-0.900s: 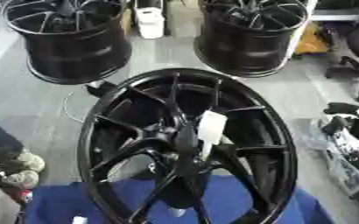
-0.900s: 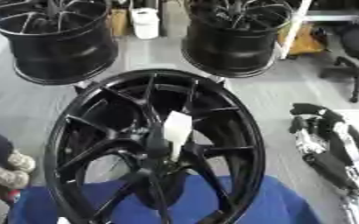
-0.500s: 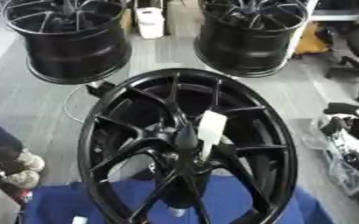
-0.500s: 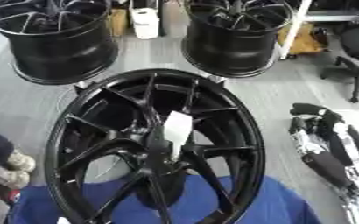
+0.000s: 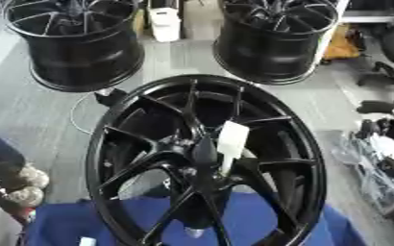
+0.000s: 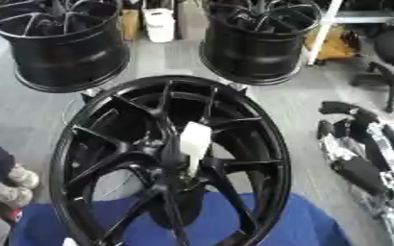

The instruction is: Pull the pin out of the wheel hub.

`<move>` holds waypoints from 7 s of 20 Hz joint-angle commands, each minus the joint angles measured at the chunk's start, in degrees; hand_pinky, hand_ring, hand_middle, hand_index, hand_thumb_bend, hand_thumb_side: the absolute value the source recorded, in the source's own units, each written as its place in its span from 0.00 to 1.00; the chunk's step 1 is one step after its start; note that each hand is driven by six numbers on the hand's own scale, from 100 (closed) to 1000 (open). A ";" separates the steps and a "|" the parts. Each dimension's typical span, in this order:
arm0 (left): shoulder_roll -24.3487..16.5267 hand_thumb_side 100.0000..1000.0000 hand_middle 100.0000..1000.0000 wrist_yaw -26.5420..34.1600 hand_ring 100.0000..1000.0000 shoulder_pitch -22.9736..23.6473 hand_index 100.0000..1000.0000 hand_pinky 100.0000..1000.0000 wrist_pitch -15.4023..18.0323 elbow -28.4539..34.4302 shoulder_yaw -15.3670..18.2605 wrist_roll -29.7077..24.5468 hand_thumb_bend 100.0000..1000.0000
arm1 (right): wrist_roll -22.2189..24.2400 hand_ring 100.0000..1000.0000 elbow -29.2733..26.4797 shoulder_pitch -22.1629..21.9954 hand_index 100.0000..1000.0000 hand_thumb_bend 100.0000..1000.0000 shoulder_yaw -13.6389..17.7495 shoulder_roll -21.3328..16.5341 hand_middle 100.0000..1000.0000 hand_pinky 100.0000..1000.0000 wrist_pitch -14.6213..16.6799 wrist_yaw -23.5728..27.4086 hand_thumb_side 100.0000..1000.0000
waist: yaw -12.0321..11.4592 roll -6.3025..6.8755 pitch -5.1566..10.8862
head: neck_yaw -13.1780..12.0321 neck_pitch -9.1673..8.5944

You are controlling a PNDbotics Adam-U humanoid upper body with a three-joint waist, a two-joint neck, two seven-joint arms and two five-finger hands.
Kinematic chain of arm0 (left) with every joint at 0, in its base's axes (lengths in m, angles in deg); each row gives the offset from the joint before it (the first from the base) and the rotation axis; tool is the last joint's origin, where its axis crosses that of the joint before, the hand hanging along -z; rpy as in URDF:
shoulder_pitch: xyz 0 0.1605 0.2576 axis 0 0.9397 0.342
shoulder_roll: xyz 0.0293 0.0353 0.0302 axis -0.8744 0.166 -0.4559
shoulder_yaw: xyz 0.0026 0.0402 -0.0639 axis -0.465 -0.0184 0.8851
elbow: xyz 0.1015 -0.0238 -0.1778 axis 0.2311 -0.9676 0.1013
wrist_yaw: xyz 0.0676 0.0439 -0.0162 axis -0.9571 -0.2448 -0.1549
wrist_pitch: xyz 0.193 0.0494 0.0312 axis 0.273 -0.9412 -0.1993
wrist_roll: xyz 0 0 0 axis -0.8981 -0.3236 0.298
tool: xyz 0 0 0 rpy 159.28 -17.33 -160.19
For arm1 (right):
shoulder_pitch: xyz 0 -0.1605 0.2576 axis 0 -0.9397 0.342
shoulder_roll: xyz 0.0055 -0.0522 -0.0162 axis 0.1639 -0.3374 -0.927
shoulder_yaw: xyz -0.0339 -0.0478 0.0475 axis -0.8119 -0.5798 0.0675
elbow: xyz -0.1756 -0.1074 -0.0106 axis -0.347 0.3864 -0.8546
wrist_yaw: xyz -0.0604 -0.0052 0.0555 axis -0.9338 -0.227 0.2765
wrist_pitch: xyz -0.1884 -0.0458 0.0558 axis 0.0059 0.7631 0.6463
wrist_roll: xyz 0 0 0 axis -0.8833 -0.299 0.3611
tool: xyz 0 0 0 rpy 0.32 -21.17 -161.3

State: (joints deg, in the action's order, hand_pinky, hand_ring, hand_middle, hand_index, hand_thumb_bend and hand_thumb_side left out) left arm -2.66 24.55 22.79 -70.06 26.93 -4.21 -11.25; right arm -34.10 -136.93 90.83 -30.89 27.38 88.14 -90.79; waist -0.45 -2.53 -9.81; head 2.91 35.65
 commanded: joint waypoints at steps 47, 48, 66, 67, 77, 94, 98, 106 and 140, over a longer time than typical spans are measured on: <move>-1.71 0.75 0.56 -0.91 0.60 0.60 0.65 0.70 0.19 0.04 -1.34 -1.96 0.29 | 26.93 0.54 5.38 25.55 0.91 0.00 -27.31 -11.57 0.79 0.59 0.51 -7.80 0.60 | -0.81 -0.01 1.38 | 1.48 2.16; -1.71 0.75 0.56 -0.91 0.60 0.61 0.65 0.70 0.20 0.04 -1.33 -1.96 0.29 | 27.09 0.54 5.52 25.73 0.91 0.00 -27.51 -11.42 0.79 0.59 0.59 -8.20 0.60 | -0.82 -0.01 1.37 | 1.49 2.16; -1.59 0.75 0.56 -0.96 0.60 0.61 0.65 0.70 0.19 0.04 -1.42 -2.10 0.28 | 26.51 0.55 11.13 28.10 0.93 0.00 -29.21 -8.47 0.81 0.60 1.24 -15.26 0.67 | -1.07 0.05 1.20 | 1.79 2.13; -1.58 0.75 0.56 -0.96 0.60 0.61 0.65 0.70 0.20 0.03 -1.42 -2.11 0.28 | 26.44 0.55 11.34 28.20 0.93 0.00 -29.22 -8.36 0.82 0.60 1.26 -15.71 0.66 | -1.09 0.08 1.20 | 1.82 2.14; -1.59 0.76 0.56 -0.92 0.60 0.53 0.65 0.70 0.26 -0.02 -1.43 -2.13 0.28 | 25.17 0.56 13.42 28.52 0.93 0.00 -29.23 -7.55 0.83 0.61 0.02 -19.18 0.67 | -1.11 0.18 1.17 | 1.90 2.15; -1.61 0.76 0.56 -0.91 0.61 0.46 0.65 0.70 0.24 -0.03 -1.52 -2.25 0.28 | 27.71 0.54 14.54 29.42 0.94 0.00 -30.99 -6.46 0.81 0.61 1.12 -21.07 0.73 | -1.27 0.14 1.20 | 2.10 2.25; -1.57 0.76 0.56 -0.91 0.61 0.48 0.65 0.70 0.24 -0.03 -1.53 -2.27 0.28 | 28.05 0.53 15.11 29.52 0.94 0.00 -31.22 -6.12 0.77 0.60 1.26 -21.72 0.72 | -1.29 0.16 1.13 | 2.13 2.29; -1.52 0.76 0.56 -0.93 0.61 0.48 0.65 0.70 0.25 0.00 -1.51 -2.30 0.28 | 29.07 0.53 16.62 29.63 0.92 0.00 -31.61 -5.66 0.67 0.58 0.94 -23.75 0.64 | -1.40 0.15 1.11 | 2.27 2.29; -1.53 0.76 0.56 -0.96 0.61 0.19 0.65 0.70 0.14 0.05 -1.66 -2.52 0.27 | 19.46 0.21 12.64 32.48 0.48 0.00 -29.77 -9.75 0.17 0.24 -4.18 -13.57 0.09 | -1.68 -0.03 0.85 | 3.01 1.65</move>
State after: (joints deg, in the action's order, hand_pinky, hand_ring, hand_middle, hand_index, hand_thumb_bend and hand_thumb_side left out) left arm -3.18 23.60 23.55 -69.97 26.36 -5.62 -13.60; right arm -13.94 -123.04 122.08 -61.82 19.71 84.17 -105.68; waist -2.10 -2.65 -9.60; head 5.70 37.67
